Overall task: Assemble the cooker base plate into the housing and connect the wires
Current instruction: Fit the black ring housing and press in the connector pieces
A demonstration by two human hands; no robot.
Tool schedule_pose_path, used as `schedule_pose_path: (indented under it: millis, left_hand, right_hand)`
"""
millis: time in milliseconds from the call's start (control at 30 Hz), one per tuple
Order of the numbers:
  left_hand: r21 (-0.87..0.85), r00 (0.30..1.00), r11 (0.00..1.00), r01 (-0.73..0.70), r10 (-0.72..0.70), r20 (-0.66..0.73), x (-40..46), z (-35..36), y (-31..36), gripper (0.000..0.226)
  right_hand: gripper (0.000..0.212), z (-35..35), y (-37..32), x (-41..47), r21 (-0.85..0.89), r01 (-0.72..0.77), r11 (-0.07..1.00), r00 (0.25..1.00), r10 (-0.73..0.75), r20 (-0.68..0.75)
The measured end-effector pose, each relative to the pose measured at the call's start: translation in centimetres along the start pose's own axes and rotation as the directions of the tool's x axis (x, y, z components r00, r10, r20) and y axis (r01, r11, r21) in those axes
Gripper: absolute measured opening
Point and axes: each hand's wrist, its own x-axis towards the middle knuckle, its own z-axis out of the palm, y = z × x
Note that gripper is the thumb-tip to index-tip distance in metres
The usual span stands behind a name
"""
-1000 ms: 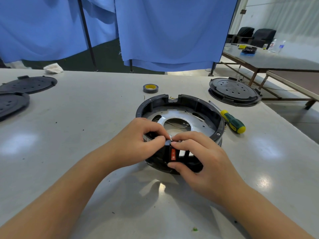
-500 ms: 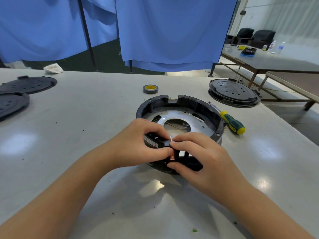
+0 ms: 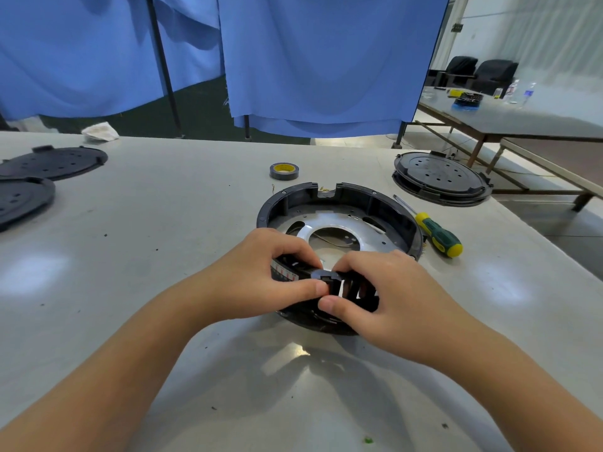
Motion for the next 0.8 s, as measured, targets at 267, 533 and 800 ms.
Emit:
schedule_pose_path:
  millis: [267, 533, 800]
  left_hand:
    - [0.020, 1.000, 1.000, 0.001, -0.001, -0.002, 0.0, 0.1, 0.0, 0.011]
    - [0.019, 1.000, 1.000, 0.017, -0.017, 0.015, 0.1, -0.1, -0.3, 0.010]
    - [-0.007, 0.999, 1.000, 0.017, -0.017, 0.041, 0.1, -0.3, -0.4, 0.011]
  right_hand:
    - [0.037, -0.1, -0.1, 0.0, -0.004, -0.016, 1.000, 0.999, 0.016, 0.046]
    - [0.034, -0.8, 0.0, 1.2, 0.053, -0.067, 0.996, 0.986, 0.058, 0.153]
    - [0.025, -0.1, -0.6, 1.2, 0.108, -0.153, 0.982, 0.985, 0.143, 0.102]
